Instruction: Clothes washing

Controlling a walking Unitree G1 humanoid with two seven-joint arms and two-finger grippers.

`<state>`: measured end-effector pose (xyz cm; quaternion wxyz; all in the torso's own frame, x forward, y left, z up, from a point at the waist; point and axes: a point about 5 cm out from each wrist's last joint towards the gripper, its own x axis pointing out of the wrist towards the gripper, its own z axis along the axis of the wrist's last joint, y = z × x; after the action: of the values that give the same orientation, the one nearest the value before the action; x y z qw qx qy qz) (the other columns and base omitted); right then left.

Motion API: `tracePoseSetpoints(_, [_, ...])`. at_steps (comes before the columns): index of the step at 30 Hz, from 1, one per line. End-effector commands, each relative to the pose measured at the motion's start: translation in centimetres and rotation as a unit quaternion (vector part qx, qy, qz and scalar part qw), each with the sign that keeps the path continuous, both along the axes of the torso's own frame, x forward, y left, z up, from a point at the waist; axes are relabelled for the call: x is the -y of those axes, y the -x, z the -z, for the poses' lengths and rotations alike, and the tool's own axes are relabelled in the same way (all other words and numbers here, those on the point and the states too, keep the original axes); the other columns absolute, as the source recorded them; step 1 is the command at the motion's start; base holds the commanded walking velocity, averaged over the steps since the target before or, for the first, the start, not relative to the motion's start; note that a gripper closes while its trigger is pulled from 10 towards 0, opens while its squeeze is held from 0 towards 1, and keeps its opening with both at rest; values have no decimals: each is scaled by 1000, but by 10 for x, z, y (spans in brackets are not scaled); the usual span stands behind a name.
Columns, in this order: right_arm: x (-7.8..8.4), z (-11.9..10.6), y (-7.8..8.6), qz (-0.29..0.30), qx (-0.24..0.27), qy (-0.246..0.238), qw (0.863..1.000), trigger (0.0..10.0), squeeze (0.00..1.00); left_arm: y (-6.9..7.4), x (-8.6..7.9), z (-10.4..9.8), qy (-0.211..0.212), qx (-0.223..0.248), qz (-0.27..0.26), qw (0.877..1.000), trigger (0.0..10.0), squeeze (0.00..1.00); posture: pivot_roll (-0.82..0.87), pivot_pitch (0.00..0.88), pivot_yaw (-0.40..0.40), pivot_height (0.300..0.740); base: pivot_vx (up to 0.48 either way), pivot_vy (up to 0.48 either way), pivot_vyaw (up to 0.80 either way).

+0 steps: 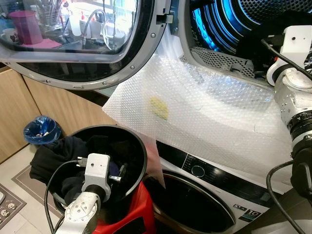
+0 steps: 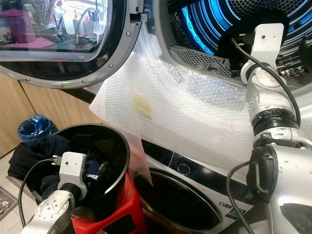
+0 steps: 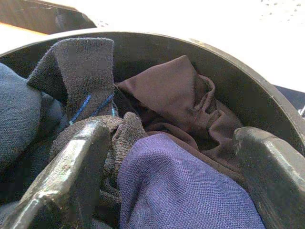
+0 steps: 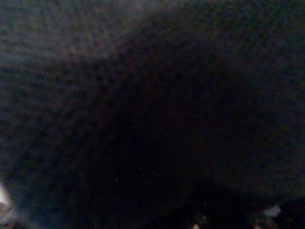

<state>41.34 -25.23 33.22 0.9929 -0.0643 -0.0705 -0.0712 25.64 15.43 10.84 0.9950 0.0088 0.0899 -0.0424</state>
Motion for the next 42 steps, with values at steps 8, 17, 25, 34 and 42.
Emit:
tracePoseSetpoints(8, [25,4,12,-15,1,-10,1000,10000,0,11,0,32,5,-87,2,996,10000,0,-18,125,-47,740,0,0,0])
tracePoseSetpoints(17, [33,-3,31,-54,35,-49,997,10000,0,11,0,32,5,-89,2,996,10000,0,-28,128,-45,740,0,0,0])
tracePoseSetpoints(25, [21,-6,53,-120,45,-34,991,10000,0,9,-1,32,6,-88,0,996,10000,0,-34,127,-46,740,0,0,0])
tracePoseSetpoints(34, [-16,-2,93,-314,92,-35,944,10000,0,8,0,33,7,-89,1,996,10000,0,-42,124,-48,740,0,0,0])
tracePoseSetpoints(42, [-45,3,123,-451,160,-84,874,10000,0,8,0,33,8,-87,2,996,10000,0,-41,125,-47,740,0,0,0])
